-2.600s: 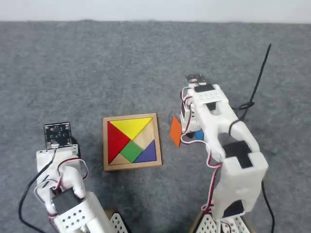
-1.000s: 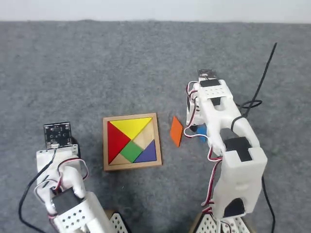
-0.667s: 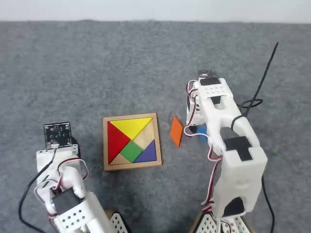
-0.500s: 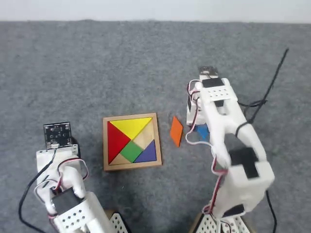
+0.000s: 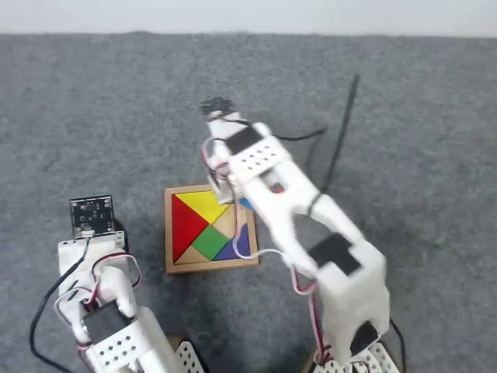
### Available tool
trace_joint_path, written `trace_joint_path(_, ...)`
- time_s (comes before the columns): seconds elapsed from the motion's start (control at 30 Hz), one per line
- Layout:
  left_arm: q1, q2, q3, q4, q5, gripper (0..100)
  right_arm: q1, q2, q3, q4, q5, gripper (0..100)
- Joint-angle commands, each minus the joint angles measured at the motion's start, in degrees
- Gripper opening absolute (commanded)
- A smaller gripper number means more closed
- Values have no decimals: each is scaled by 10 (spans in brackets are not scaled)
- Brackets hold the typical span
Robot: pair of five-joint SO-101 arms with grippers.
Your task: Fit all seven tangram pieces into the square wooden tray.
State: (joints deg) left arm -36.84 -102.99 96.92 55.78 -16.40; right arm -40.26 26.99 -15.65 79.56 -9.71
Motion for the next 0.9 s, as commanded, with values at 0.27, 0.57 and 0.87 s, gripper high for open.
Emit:
trace_joint_path(0.27, 5, -13, -7, 4, -5, 180, -26, 293, -440, 187, -105, 95)
trace_joint_path(0.57, 5, -13, -7, 4, -5, 180, -42, 383, -572, 235, -151, 95)
trace_joint_path(0.87, 5, -13, -7, 4, -5, 180, -39, 336, -525, 238, -151, 95)
